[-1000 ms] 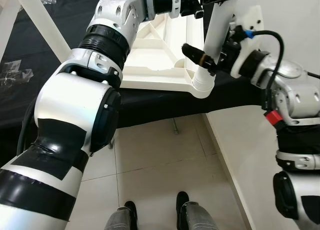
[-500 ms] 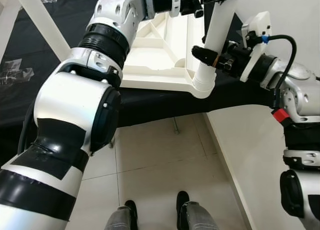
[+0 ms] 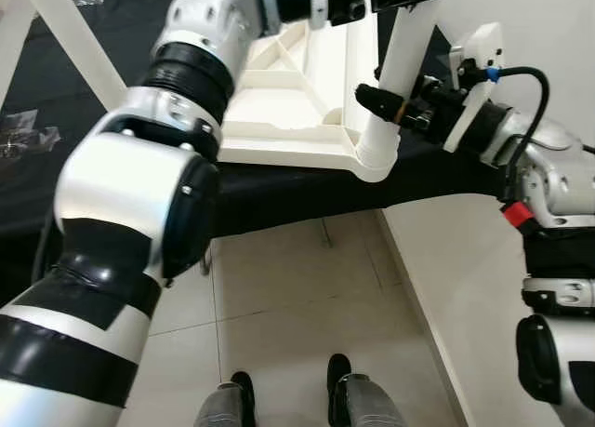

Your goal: Building children table

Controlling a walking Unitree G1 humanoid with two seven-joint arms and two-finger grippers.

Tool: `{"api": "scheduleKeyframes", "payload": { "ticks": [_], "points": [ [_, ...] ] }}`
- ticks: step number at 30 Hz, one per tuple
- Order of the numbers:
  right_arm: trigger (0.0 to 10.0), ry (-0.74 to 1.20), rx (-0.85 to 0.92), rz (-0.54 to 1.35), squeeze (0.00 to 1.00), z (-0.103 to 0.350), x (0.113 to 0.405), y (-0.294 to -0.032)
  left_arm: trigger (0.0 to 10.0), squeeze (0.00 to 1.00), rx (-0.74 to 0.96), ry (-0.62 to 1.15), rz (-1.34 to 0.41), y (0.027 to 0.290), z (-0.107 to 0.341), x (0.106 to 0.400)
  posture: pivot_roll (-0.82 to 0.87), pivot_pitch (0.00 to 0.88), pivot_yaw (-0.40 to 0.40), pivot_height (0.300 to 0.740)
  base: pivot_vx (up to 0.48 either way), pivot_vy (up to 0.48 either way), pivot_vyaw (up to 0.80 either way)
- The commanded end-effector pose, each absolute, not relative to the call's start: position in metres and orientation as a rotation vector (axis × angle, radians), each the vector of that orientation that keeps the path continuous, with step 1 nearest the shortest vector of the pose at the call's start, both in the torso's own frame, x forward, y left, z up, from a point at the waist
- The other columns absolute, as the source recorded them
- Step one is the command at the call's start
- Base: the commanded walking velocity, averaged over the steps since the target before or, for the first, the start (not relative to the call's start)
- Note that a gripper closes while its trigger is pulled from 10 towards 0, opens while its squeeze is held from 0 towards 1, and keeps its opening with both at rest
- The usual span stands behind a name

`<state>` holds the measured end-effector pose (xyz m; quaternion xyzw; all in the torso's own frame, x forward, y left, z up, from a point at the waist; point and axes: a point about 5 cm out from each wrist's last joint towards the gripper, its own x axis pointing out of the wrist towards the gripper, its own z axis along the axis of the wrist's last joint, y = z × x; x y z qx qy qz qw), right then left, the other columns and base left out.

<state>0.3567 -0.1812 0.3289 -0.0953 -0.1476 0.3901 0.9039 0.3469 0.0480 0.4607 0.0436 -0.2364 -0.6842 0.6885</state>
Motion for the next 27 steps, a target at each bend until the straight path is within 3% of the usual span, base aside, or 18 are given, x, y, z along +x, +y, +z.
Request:
{"api": "scheduleKeyframes", "payload": {
  "ticks": [1, 3, 6, 8, 9, 10, 11, 12, 14, 25, 26, 27],
  "points": [
    [0.0, -0.263, -0.146, 0.759, 0.0, 0.319, 0.362, -0.18, 10.0, 1.0, 0.074, -0.582, -1.661, 0.061, 0.479, 0.331, -0.04, 0.343, 0.035, 0.74, 0.0, 0.0, 0.0],
    [0.0, -0.263, -0.141, 0.751, 0.0, 0.319, 0.362, -0.18, 10.0, 1.0, 0.066, -0.584, -1.683, 0.065, 0.48, 0.329, -0.04, 0.343, 0.035, 0.74, 0.0, 0.0, 0.0],
    [0.0, -0.221, -0.154, 0.678, 0.0, 0.308, 0.361, -0.168, 10.0, 1.0, 0.081, -0.649, -1.718, 0.1, 0.489, 0.311, -0.04, 0.345, 0.023, 0.74, 0.0, 0.0, 0.0],
    [0.0, -0.221, -0.154, 0.678, 0.0, 0.308, 0.361, -0.168, 10.0, 1.0, 0.081, -0.649, -1.718, 0.1, 0.489, 0.311, -0.04, 0.345, 0.023, 0.74, 0.0, 0.0, 0.0],
    [0.0, -0.186, -0.187, 0.579, 0.0, 0.301, 0.362, -0.163, 10.0, 1.0, 0.088, -0.667, -1.692, 0.112, 0.489, 0.305, -0.03, 0.346, 0.017, 0.74, 0.0, 0.0, 0.0],
    [0.0, -0.13, -0.178, 0.357, 0.0, 0.285, 0.362, -0.161, 10.0, 1.0, 0.067, -0.687, -1.63, 0.127, 0.483, 0.299, -0.02, 0.345, 0.007, 0.74, 0.0, 0.0, 0.0],
    [0.0, -0.13, -0.178, 0.357, 0.0, 0.285, 0.362, -0.161, 10.0, 1.0, 0.067, -0.687, -1.63, 0.127, 0.483, 0.299, -0.02, 0.345, 0.007, 0.74, 0.0, 0.0, 0.0],
    [0.0, -0.101, -0.145, 0.21, 0.0, 0.273, 0.359, -0.153, 10.0, 1.0, 0.059, -0.687, -1.56, 0.139, 0.471, 0.295, -0.02, 0.347, 0.0, 0.74, 0.0, 0.0, 0.0],
    [0.0, -0.09, -0.097, 0.103, 0.0, 0.266, 0.358, -0.149, 10.0, 1.0, 0.034, -0.669, -1.518, 0.148, 0.458, 0.29, -0.02, 0.343, 0.002, 0.74, 0.0, 0.0, 0.0],
    [0.0, -0.129, -0.042, 0.026, 0.0, 0.277, 0.369, -0.134, 10.0, 1.0, -0.116, -0.556, -1.27, 0.162, 0.38, 0.274, -0.01, 0.299, -0.011, 0.74, 0.0, 0.0, 0.0],
    [1.0, -0.132, -0.036, 0.039, 0.0, 0.277, 0.368, -0.128, 10.0, 1.0, -0.149, -0.521, -1.216, 0.158, 0.362, 0.274, 0.0, 0.287, -0.01, 0.74, 0.0, 0.0, 0.0],
    [10.0, -0.141, -0.017, 0.081, 0.0, 0.278, 0.366, -0.117, 10.0, 1.0, -0.163, -0.476, -1.156, 0.153, 0.341, 0.274, 0.0, 0.282, -0.012, 0.74, 0.0, 0.0, 0.0]
  ]
}}
